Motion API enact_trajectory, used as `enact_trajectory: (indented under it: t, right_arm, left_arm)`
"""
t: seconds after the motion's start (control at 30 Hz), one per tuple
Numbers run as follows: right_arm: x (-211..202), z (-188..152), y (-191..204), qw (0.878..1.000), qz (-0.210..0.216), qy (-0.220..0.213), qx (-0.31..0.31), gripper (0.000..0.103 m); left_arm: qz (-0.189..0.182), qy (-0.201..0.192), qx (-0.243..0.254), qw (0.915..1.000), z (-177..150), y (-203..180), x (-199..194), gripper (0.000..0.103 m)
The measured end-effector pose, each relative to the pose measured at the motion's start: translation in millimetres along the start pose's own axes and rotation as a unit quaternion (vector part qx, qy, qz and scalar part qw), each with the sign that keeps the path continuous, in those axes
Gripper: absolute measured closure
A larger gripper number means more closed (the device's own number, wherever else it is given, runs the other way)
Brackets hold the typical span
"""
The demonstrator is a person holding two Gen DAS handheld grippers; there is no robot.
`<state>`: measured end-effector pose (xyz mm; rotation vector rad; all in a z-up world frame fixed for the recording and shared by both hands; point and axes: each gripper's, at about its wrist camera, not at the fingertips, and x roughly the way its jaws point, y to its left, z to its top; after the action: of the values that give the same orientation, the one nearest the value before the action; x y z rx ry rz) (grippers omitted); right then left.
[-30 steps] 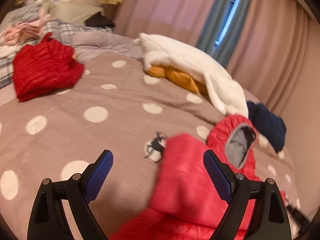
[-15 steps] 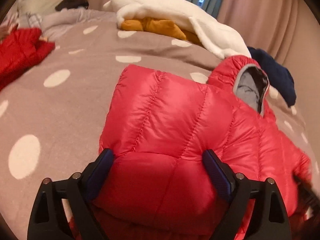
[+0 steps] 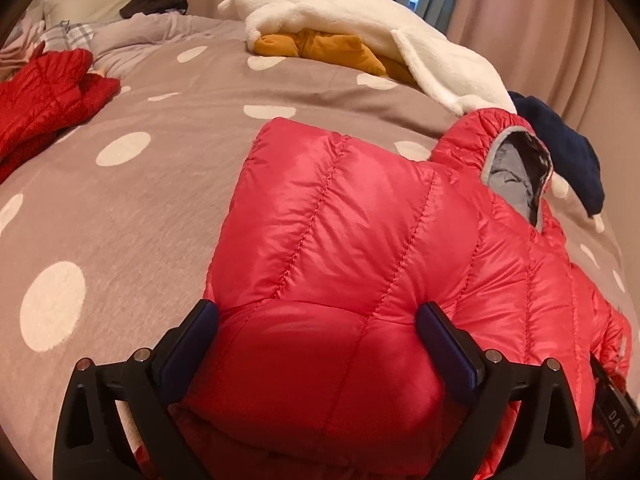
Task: Fold large clothes
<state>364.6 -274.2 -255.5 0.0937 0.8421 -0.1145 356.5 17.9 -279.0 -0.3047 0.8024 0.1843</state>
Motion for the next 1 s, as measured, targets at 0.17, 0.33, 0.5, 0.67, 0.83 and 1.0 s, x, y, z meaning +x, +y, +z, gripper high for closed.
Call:
enact_trajectory:
  t: [0.17,0.33,0.5,0.67,0.83,1.0]
  right_arm:
    - [2.1,0.7,-1.6,1.000,0.008,0.001,0.005,0.022]
    - [2.5,0.2,-2.3,1.000,0.013,-0.001,0.007,0.021]
    - [2.6,-0.4,-2.9,1.000,0.017,-0.001,0.009,0.019]
    - [3.6,-0.4,-3.4,1.000,0.021,0.000,0.009,0.017]
    - [5.4,-0.8,-3.3,1.000,0.025,0.001,0.009,0.014]
    - [7.4,-1.8,-2.4,1.000,0.026,-0.001,0.009,0.012]
  left_arm:
    - [-0.003,0.001,-0.006,1.0000,-0.2,2.1,-0.1,0.003]
    - [-0.007,0.002,-0.013,0.9999,-0.7,4.2,0.7,0.003]
    - [-0.009,0.002,-0.020,0.9998,-1.4,6.3,1.4,0.001]
    - [-0.005,0.005,-0.022,0.9997,-1.3,5.9,2.6,0.001]
    - [-0.003,0.006,-0.021,0.9998,-1.4,5.7,3.6,0.001]
    - [0.001,0.006,-0.021,0.9998,-1.8,5.7,5.2,0.000]
